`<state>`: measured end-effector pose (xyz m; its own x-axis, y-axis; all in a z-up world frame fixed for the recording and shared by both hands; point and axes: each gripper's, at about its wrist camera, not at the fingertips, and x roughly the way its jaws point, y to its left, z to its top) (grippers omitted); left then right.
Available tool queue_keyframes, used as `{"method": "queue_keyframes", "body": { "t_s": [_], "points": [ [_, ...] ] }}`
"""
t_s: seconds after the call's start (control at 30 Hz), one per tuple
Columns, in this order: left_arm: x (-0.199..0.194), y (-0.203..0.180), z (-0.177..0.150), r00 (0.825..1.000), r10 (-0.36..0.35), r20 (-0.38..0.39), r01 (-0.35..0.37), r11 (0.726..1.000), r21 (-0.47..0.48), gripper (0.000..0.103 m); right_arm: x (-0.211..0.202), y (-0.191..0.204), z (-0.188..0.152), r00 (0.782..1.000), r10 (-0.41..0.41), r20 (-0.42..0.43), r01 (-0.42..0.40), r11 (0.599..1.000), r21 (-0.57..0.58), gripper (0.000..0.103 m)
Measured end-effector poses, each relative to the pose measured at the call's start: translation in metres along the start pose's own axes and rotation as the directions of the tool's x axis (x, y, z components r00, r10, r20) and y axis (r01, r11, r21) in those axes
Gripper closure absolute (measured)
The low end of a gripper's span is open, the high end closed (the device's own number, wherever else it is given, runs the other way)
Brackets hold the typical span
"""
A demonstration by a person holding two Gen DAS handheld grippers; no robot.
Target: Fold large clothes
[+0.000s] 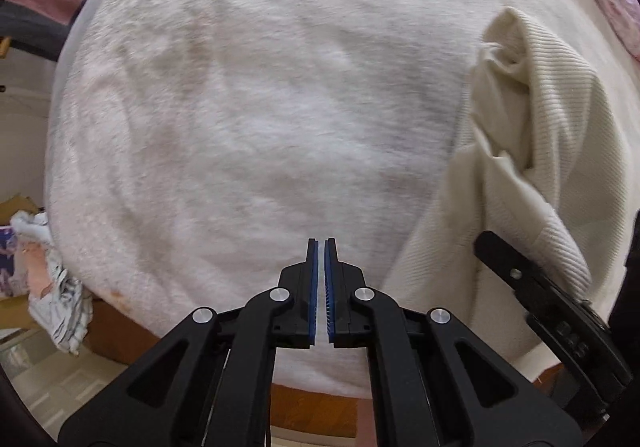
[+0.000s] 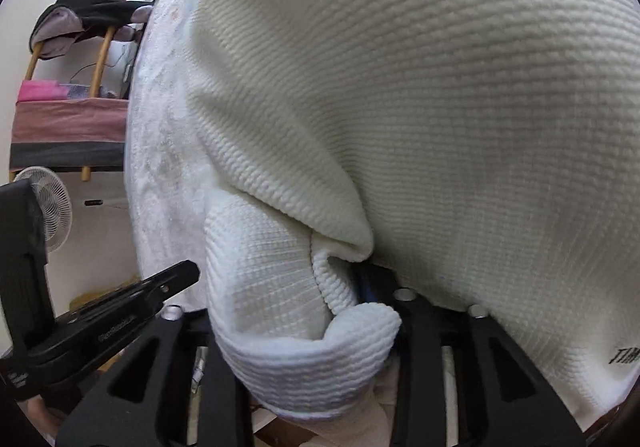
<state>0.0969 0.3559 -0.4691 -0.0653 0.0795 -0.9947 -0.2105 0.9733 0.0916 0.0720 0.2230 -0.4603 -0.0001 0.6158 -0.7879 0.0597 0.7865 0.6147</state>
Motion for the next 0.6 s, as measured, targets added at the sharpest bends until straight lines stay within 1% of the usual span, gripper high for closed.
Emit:
{"method": "queue_keyframes", "body": {
  "t_s": [0.03, 0.07, 0.13, 0.17, 0.2, 0.23, 0.3, 0.33, 0.37, 0.4, 0.47, 0.5, 0.57, 0.6],
  "points": [
    [0.002, -0.002, 0.002, 1.0, 0.007, 0.0, -0.007, 1.0, -0.005, 0.097, -0.003, 0.001, 0.0, 1.0, 0.006, -0.013, -0.006, 1.0, -0.028, 0.069],
    [-0.022, 0.02, -0.012, 1.0, 0.012, 0.004, -0.012, 1.0, -0.005, 0.095, -0.005, 0.0, 0.001, 1.0, 0.017, -0.025, -0.018, 0.999, -0.033, 0.069],
    [-0.041, 0.046, -0.021, 1.0, 0.018, 0.023, -0.018, 1.0, 0.001, 0.091, -0.013, -0.009, 0.0, 0.996, 0.074, -0.039, -0.073, 0.997, 0.021, 0.069],
    [-0.052, 0.049, -0.024, 0.999, 0.008, 0.034, -0.008, 1.0, 0.002, 0.09, -0.014, -0.01, -0.001, 0.995, 0.086, -0.041, -0.085, 0.996, 0.033, 0.069],
    [-0.064, 0.051, -0.028, 0.999, -0.001, 0.043, 0.001, 1.0, 0.002, 0.089, -0.016, -0.009, -0.003, 0.995, 0.086, -0.054, -0.085, 0.996, 0.021, 0.069],
    [-0.069, 0.049, -0.023, 0.998, -0.005, 0.056, 0.005, 1.0, 0.001, 0.087, -0.015, -0.004, -0.005, 0.995, 0.077, -0.068, -0.077, 0.997, 0.004, 0.069],
    [-0.085, 0.055, -0.024, 0.997, 0.007, 0.074, -0.007, 1.0, 0.0, 0.076, -0.017, 0.008, -0.012, 0.994, 0.058, -0.089, -0.061, 0.998, -0.03, 0.069],
    [-0.091, 0.054, -0.024, 0.996, 0.013, 0.084, -0.013, 1.0, 0.003, 0.067, -0.019, 0.013, -0.018, 0.994, 0.043, -0.099, -0.049, 0.997, -0.061, 0.069],
    [-0.094, 0.054, -0.022, 0.995, 0.016, 0.096, -0.017, 1.0, 0.004, 0.06, -0.019, 0.018, -0.02, 0.994, 0.022, -0.106, -0.032, 0.995, -0.092, 0.069],
    [-0.09, 0.054, -0.02, 0.994, 0.019, 0.103, -0.02, 1.0, 0.004, 0.057, -0.02, 0.023, -0.024, 0.994, -0.004, -0.112, -0.009, 0.992, -0.123, 0.069],
    [-0.088, 0.055, -0.019, 0.993, 0.024, 0.116, -0.024, 1.0, -0.002, 0.039, -0.024, 0.026, -0.026, 0.993, -0.024, -0.113, 0.009, 0.991, -0.132, 0.069],
    [-0.092, 0.058, -0.021, 0.992, 0.031, 0.122, -0.03, 1.0, -0.007, 0.037, -0.026, 0.028, -0.025, 0.993, -0.039, -0.112, 0.022, 0.99, -0.142, 0.069],
    [-0.092, 0.063, -0.021, 0.991, 0.045, 0.126, -0.043, 0.999, -0.017, 0.036, -0.025, 0.033, -0.023, 0.99, -0.077, -0.115, 0.059, 0.986, -0.154, 0.069],
    [-0.098, 0.067, -0.023, 0.991, 0.05, 0.125, -0.047, 0.999, -0.028, 0.036, -0.026, 0.033, -0.022, 0.989, -0.09, -0.117, 0.074, 0.988, -0.134, 0.069]
  ]
}}
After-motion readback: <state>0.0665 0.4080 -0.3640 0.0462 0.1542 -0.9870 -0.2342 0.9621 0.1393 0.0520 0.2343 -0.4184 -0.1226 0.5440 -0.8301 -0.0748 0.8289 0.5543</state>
